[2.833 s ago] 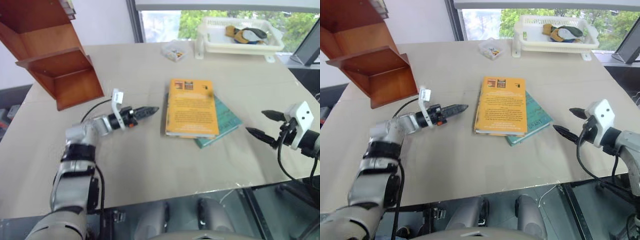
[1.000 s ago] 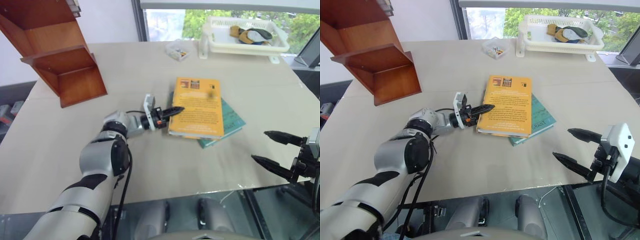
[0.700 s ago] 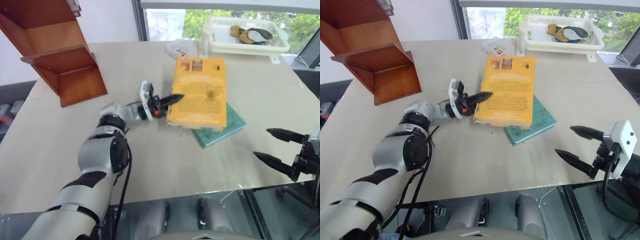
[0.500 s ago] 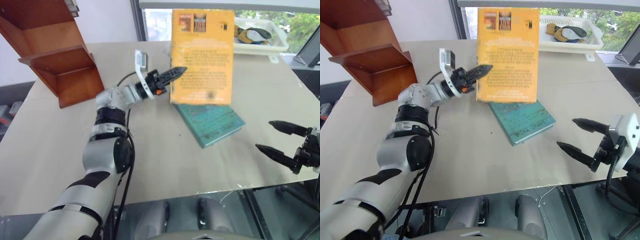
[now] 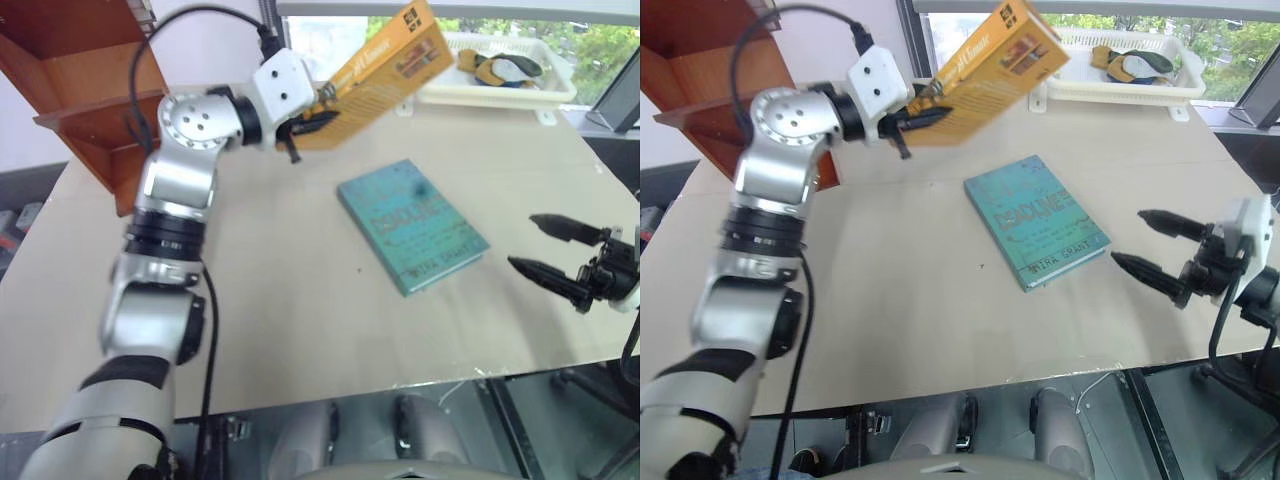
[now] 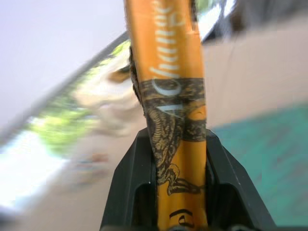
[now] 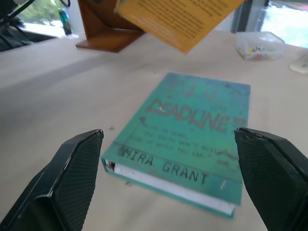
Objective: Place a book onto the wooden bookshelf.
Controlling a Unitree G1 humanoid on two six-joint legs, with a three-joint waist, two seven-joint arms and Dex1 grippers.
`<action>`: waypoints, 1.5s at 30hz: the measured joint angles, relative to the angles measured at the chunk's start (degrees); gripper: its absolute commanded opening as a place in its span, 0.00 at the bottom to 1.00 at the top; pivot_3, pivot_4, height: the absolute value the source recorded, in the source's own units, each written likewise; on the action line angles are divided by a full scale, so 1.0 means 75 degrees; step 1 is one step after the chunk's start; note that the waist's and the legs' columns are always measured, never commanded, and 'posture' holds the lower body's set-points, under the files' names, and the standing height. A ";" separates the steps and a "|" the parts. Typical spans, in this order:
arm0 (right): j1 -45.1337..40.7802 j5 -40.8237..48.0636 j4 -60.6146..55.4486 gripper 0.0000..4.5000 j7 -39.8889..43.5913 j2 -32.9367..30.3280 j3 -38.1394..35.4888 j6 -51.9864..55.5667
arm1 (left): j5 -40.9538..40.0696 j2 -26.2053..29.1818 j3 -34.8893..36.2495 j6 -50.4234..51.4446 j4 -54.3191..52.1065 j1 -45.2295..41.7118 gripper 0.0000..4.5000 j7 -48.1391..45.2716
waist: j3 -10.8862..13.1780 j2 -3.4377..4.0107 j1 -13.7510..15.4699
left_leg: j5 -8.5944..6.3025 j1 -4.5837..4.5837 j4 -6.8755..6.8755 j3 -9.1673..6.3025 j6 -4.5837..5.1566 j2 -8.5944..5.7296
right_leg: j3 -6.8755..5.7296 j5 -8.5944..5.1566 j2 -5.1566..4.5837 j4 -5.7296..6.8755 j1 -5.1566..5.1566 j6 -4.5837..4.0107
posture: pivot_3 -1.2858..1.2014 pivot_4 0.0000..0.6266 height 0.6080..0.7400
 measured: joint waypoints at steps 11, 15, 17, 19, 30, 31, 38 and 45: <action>-0.1502 0.0166 0.1370 1.00 0.0602 0.0016 0.0593 0.0059 | 0.2467 0.2019 -0.0794 -0.1243 0.0847 -0.0645 0.20 0.0388 | 0.0011 -0.0006 0.0022 | -0.0015 -0.0013 0.0002 -0.0006 0.0030 -0.0003 | -0.0019 -0.0002 0.0000 0.0003 -0.0001 0.0002 | 0.52 0.24 1.00; -0.1776 0.0029 0.1611 1.00 0.0750 0.0020 0.0828 0.0027 | 0.2918 0.2575 -0.0924 -0.1345 0.1032 -0.0884 0.20 0.0356 | 0.0016 -0.0010 -0.0001 | -0.0015 -0.0015 0.0002 -0.0005 0.0030 -0.0002 | -0.0019 -0.0003 0.0005 0.0008 -0.0007 0.0003 | 0.52 0.24 1.00; -0.1870 -0.0029 0.1723 1.00 0.0777 0.0066 0.0938 0.0025 | 0.3055 0.2808 -0.0924 -0.1440 0.1162 -0.1044 0.20 0.0400 | 0.0016 -0.0010 0.0002 | -0.0015 -0.0015 0.0002 -0.0004 0.0030 -0.0002 | -0.0019 -0.0003 0.0004 0.0009 -0.0008 0.0003 | 0.52 0.24 1.00; -0.1945 -0.0063 0.1772 1.00 0.0823 0.0082 0.1034 0.0012 | 0.3181 0.2982 -0.0925 -0.1537 0.1302 -0.1141 0.20 0.0471 | 0.0017 -0.0010 0.0001 | -0.0016 -0.0015 0.0003 -0.0002 0.0031 -0.0002 | -0.0018 -0.0003 0.0004 0.0011 -0.0008 0.0004 | 0.52 0.24 1.00; -0.2081 -0.0173 0.1886 1.00 0.0904 0.0126 0.1097 -0.0081 | 0.3301 0.3745 -0.0870 -0.1252 0.1542 -0.1113 0.20 0.0093 | 0.0020 -0.0012 -0.0048 | -0.0016 -0.0015 0.0009 -0.0002 0.0031 0.0000 | -0.0019 -0.0003 0.0006 0.0019 -0.0011 0.0004 | 0.52 0.24 1.00; -0.2081 -0.0173 0.1887 1.00 0.0903 0.0126 0.1096 -0.0081 | 0.3302 0.3804 -0.0834 -0.1200 0.1541 -0.1070 0.20 0.0076 | 0.0020 -0.0012 -0.0058 | -0.0016 -0.0015 0.0009 -0.0002 0.0031 0.0001 | -0.0019 -0.0003 0.0006 0.0019 -0.0011 0.0004 | 0.52 0.24 1.00; -0.2067 -0.0036 0.1855 1.00 0.0892 0.0122 0.1018 0.0019 | 0.3151 0.4181 -0.0542 -0.0828 0.1450 -0.0499 0.20 -0.0157 | 0.0022 -0.0017 -0.0125 | -0.0016 -0.0015 0.0011 -0.0006 0.0032 0.0005 | -0.0022 -0.0003 0.0004 0.0024 -0.0009 0.0004 | 0.52 0.24 1.00; -0.1933 0.1455 0.1228 1.00 0.1306 -0.0359 0.0443 0.1247 | 0.3051 0.4451 -0.0302 -0.0438 0.1153 -0.0046 0.20 -0.0371 | 0.0023 -0.0018 -0.0161 | -0.0017 -0.0014 0.0013 -0.0004 0.0033 0.0011 | -0.0020 -0.0003 0.0004 0.0023 -0.0008 0.0004 | 0.52 0.24 1.00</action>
